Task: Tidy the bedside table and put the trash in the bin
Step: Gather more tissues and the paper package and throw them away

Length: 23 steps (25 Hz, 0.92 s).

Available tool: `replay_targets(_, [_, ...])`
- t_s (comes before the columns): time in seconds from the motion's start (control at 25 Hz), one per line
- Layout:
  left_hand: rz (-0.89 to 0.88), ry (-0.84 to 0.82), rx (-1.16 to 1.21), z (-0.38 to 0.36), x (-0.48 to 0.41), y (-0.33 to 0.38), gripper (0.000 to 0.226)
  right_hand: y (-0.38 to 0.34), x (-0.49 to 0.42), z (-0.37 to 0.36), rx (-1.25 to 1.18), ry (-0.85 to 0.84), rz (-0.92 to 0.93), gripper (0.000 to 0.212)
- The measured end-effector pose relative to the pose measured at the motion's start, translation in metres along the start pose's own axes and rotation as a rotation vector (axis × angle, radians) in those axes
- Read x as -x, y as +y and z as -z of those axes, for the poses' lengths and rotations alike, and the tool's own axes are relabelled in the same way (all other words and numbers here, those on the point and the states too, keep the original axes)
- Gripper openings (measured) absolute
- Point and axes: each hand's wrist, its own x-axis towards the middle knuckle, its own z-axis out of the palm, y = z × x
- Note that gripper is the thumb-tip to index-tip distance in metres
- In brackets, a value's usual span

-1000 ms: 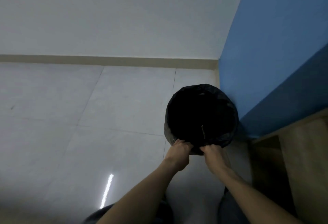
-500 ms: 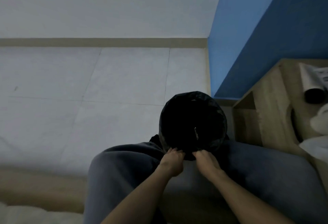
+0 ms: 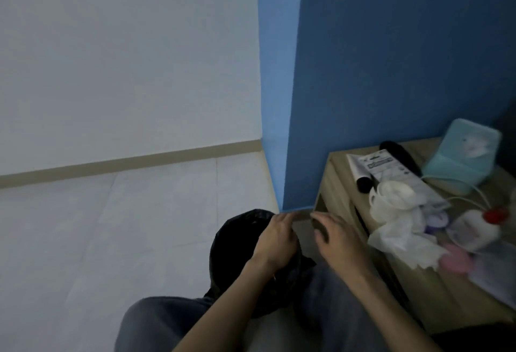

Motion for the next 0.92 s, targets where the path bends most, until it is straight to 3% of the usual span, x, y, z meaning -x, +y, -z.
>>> replay_targets(0.08, [-0.063,-0.006,0.016,-0.003,-0.019,0.041,0.055,0.022,0.009,0.04,0.064,0.175,-0.042,0.036])
replay_targets(0.16, [-0.13,-0.023,0.035,-0.013,-0.039,0.081,0.058,0.052,0.02,0.068,0.156,0.238,-0.135,0.036])
replay_targets(0.36, [-0.195,-0.157,0.006,-0.049,-0.09,0.141,0.067,0.113,0.026,0.091,0.232,0.04,-0.357,0.062])
replay_targets(0.48, [-0.158,-0.258,-0.096,-0.073,-0.112,0.148,0.064,0.128,0.023,0.092,0.296,-0.071,-0.373,0.069])
replay_targets(0.76, [-0.087,-0.239,-0.093,-0.097,-0.128,0.146,0.048,0.146,0.004,0.096,0.184,-0.037,-0.412,0.033])
replay_targets(0.84, [-0.068,-0.221,-0.041,-0.088,-0.122,0.149,0.054,0.147,0.005,0.101,0.168,-0.019,-0.399,0.028])
replay_targets(0.92, [-0.073,-0.172,0.011,-0.073,-0.108,0.151,0.08,0.143,0.007,0.109,0.166,0.033,-0.381,0.024])
